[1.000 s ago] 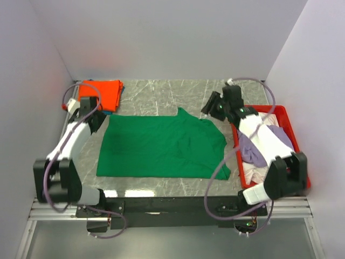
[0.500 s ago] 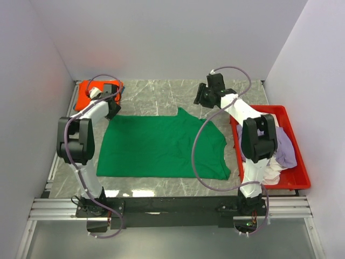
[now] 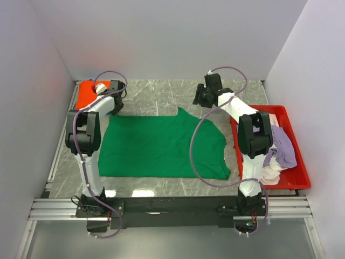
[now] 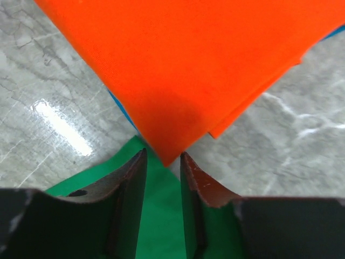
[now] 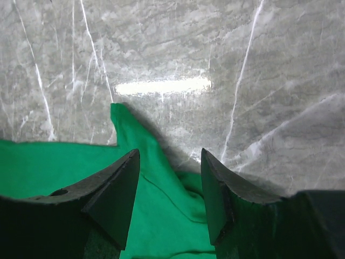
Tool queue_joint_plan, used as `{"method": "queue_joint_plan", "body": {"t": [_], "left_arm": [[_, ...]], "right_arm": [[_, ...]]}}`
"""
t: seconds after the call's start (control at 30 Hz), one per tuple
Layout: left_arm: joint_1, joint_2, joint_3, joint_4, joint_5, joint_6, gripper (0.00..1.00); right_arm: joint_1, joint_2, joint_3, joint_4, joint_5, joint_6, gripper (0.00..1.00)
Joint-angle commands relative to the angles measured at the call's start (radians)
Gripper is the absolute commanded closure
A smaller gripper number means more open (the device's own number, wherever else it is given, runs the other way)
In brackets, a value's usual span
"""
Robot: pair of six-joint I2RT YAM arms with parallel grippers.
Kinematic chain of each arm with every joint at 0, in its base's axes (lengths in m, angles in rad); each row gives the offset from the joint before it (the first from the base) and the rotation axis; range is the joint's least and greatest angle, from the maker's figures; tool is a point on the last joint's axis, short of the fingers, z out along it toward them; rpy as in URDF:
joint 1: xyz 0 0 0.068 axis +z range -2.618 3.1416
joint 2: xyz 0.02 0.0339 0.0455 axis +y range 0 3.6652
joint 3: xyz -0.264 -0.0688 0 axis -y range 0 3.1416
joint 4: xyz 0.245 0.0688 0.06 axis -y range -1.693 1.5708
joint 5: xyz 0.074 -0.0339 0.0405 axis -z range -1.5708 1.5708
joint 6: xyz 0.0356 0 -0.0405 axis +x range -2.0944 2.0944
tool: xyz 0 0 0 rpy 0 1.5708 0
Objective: Fold and stack the t-shirts
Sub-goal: Fold the tshirt
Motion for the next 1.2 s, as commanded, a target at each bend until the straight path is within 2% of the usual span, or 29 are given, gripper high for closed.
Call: {"method": "queue_joint_plan", "body": {"t": [0.0, 0.37, 0.53, 0.63, 0.7, 0.97, 1.17], "left_arm": [[-0.005, 0.028, 0.045, -0.029, -0.040, 0.021, 0.64], [-0.017, 0.106, 0.078, -0.072, -0.062, 0.020, 0.66], [-0.020, 0.095, 0.059, -0.060, -0.068, 0.029, 0.80], [-0.020, 0.083, 0.045, -0.056, -0.066, 0.035, 0.94], [-0.020, 0.077, 0.036, -0.049, -0.063, 0.040, 0.99], [-0.020, 0.033, -0.004, -0.017, -0.036, 0.051, 0.99], [-0.020, 0.013, -0.034, 0.001, -0.026, 0.052, 0.99]], "right_arm": [[-0.008, 0.023, 0.054, 0.015, 0.001, -0.016, 0.44], [-0.014, 0.057, 0.068, 0.004, -0.010, -0.018, 0.44], [-0.016, 0.075, 0.088, -0.007, -0.015, -0.018, 0.44], [-0.020, 0.095, 0.108, -0.020, -0.015, -0.015, 0.44], [-0.020, 0.117, 0.119, -0.028, -0.015, -0.016, 0.44], [-0.022, 0.221, 0.223, -0.088, -0.012, -0.007, 0.43], [-0.025, 0.158, 0.116, -0.073, 0.091, 0.030, 0.43]]}}
